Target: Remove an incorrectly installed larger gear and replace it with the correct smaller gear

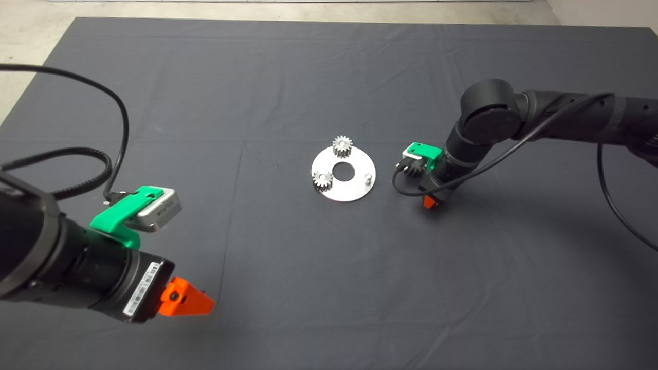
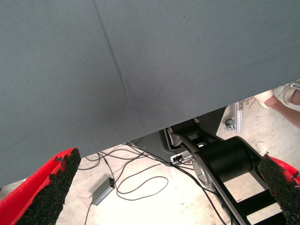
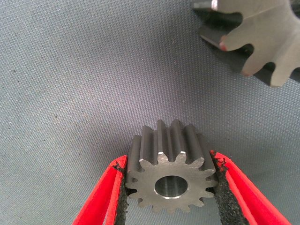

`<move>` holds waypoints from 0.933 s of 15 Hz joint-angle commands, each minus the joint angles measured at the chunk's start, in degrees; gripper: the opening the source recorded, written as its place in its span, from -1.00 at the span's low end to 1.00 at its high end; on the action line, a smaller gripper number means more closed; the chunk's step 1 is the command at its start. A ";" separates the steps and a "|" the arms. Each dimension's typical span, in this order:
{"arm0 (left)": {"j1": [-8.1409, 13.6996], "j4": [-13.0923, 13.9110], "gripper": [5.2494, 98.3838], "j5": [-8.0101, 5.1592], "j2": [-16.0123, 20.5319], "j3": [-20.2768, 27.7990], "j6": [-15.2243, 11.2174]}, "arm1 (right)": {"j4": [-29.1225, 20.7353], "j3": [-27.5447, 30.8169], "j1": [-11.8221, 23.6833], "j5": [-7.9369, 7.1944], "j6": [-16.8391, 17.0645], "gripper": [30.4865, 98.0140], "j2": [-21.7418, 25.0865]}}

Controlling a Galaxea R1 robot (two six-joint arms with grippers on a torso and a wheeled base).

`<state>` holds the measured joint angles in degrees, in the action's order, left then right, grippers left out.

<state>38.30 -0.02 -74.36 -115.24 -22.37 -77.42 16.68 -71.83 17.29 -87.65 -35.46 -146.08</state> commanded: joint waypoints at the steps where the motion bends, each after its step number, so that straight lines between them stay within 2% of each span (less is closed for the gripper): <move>1: 0.64 0.90 1.00 -0.17 -0.04 0.71 0.08 | -1.88 1.29 0.91 -6.62 -2.21 -0.68 -0.66; 4: 0.64 0.82 1.00 -0.34 -1.00 0.59 0.08 | -4.42 6.98 2.23 -6.57 -4.97 -0.71 -0.80; 9: 0.64 0.82 1.00 -0.34 -1.00 0.59 -0.01 | -8.16 6.90 6.10 -6.74 -5.14 -0.71 -2.51; 12: 0.64 0.73 1.00 -0.43 -1.01 0.59 -0.10 | -8.24 7.07 7.78 -6.74 -5.14 -0.72 -3.48; 14: 0.64 0.73 1.00 -0.43 -1.09 0.50 -0.10 | -8.24 6.65 8.66 -6.66 -5.14 -0.71 -5.74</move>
<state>38.30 -0.02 -74.56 -116.34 -22.38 -77.47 11.74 -65.84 21.63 -87.63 -40.13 -148.26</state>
